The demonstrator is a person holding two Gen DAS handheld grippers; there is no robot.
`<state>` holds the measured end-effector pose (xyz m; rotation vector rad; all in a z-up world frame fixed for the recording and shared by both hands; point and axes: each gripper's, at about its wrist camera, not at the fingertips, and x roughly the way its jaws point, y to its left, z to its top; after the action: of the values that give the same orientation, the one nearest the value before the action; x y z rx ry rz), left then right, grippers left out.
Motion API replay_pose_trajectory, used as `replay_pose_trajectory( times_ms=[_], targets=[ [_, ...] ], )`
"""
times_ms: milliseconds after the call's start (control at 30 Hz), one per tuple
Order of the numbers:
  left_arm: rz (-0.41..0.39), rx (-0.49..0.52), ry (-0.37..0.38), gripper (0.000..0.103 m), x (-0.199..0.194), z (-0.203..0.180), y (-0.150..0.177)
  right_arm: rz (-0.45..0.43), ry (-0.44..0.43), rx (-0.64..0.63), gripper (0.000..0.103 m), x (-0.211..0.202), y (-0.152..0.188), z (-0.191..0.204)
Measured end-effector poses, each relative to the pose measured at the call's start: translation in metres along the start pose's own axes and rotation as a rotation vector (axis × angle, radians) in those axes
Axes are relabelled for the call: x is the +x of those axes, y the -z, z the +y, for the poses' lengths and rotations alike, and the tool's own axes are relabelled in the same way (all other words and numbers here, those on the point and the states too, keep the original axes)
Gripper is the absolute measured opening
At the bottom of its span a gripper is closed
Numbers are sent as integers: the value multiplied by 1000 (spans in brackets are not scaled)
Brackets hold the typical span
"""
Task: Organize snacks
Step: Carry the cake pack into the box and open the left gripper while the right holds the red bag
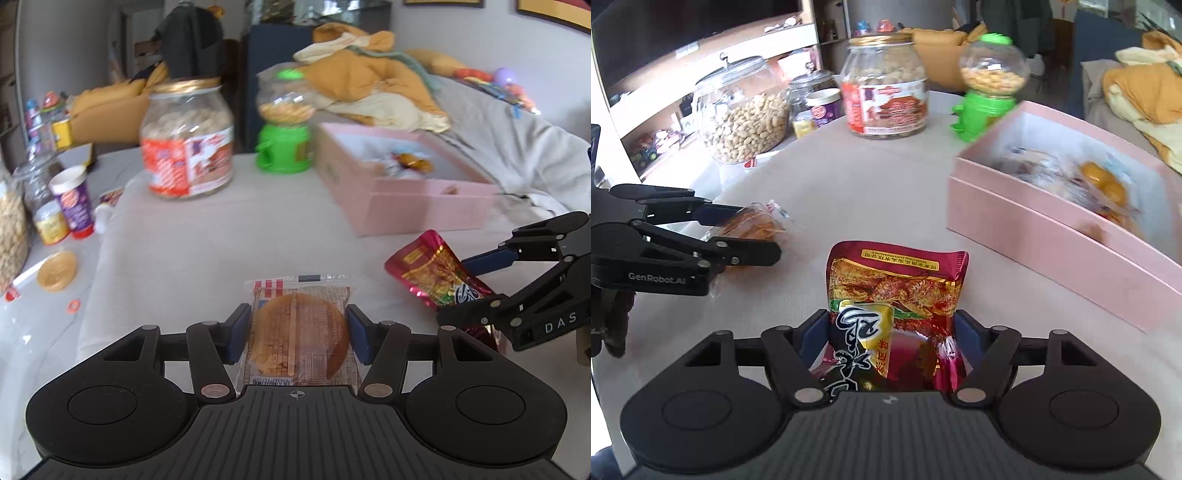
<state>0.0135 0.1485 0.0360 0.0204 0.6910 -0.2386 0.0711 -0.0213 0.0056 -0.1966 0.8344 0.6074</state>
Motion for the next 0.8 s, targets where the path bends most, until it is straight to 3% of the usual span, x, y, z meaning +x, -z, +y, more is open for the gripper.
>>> replay_pose_trajectory(
  times_ms=[133, 333, 400, 533, 600, 633, 700, 733, 800],
  targets=[
    [-43, 43, 42, 61, -7, -28, -17, -46, 33, 37, 67, -36, 4, -20],
    [-110, 94, 110, 61, -8, -66, -49, -197, 78, 117, 64, -107, -6, -52],
    [-151, 79, 131, 61, -2, -73, -67, -242, 76, 133, 25, -127, -11, -61],
    [-240, -6, 161, 61, 20, -77, -111, -293, 135, 136, 25, -148, -19, -74],
    [-265, -122, 225, 61, 47, -69, -135, -284, 138, 146, 25, -146, -17, -81],
    [-248, -188, 250, 61, 67, -64, -146, -275, 137, 150, 25, -142, -16, -84],
    [-141, -258, 252, 61, 113, -58, -163, -243, 144, 157, 27, -129, -11, -89],
    [-98, -275, 228, 59, 131, -56, -166, -216, 144, 160, 31, -121, -8, -91],
    [-85, -283, 171, 59, 147, -53, -162, -163, 135, 181, 62, -101, 2, -92]
  ],
)
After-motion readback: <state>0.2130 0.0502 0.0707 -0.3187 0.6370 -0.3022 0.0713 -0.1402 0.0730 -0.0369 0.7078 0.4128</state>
